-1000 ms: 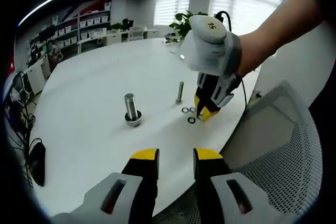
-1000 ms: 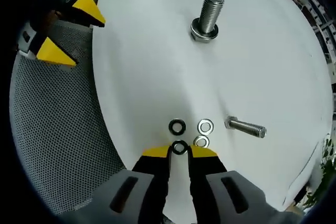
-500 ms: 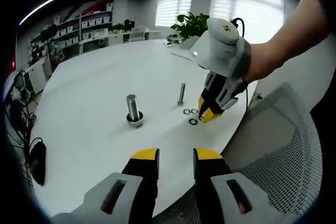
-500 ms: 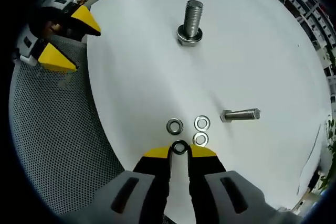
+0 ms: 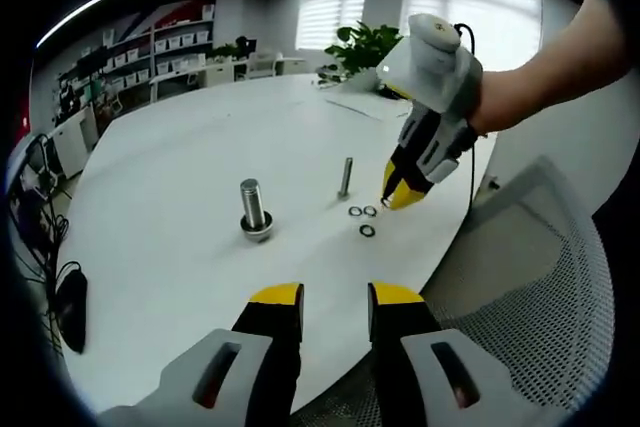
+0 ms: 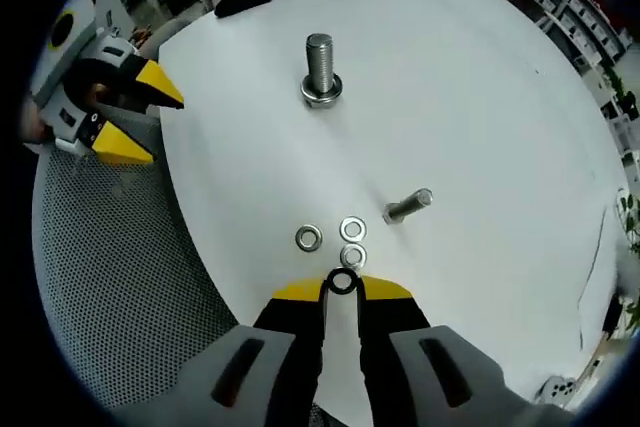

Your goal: Place the washer onto the threaded stud by aligning its center hole with the stud, sliding it down to the base, and recovering from edge contact or off-axis alignment until the washer reaches the visible bottom stop.

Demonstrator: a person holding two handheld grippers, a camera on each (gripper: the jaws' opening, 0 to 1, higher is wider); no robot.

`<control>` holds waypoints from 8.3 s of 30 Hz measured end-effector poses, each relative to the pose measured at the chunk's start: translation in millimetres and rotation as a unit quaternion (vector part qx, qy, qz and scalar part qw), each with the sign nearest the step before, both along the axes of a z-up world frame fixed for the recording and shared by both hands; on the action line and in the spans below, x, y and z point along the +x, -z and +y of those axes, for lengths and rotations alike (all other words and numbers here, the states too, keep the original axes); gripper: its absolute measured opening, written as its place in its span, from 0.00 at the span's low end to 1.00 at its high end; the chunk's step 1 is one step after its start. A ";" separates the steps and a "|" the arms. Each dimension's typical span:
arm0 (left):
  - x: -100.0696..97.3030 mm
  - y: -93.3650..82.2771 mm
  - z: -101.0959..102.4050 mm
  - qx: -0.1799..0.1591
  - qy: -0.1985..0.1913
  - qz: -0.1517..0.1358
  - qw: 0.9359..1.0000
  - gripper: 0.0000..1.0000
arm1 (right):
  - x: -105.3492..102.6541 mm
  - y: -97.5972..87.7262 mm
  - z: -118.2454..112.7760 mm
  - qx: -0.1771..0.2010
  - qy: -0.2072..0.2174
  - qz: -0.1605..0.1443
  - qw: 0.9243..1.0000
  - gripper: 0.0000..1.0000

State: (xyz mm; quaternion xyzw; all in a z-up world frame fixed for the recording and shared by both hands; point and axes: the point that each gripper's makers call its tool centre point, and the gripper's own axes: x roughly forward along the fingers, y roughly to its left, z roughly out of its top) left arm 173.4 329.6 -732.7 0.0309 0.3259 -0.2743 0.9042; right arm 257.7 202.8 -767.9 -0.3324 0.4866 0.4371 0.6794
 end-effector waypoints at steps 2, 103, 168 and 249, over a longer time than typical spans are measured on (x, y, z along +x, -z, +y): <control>0.2 -0.5 0.4 0.000 -0.001 -0.001 1.000 0.23 | 4.5 -5.2 0.3 0.005 0.003 -0.003 1.000 0.14; 1.9 -2.4 2.9 -0.002 -0.010 -0.007 1.000 0.23 | 50.6 30.0 21.1 -0.055 -0.004 0.017 0.998 0.16; 3.6 -4.1 4.4 -0.006 -0.015 -0.012 1.000 0.23 | 12.9 31.7 -11.0 -0.034 0.015 0.026 0.999 0.30; 5.3 -2.7 8.6 0.004 -0.024 -0.012 1.000 0.22 | -2.5 33.9 9.0 -0.088 -0.100 0.042 0.990 0.25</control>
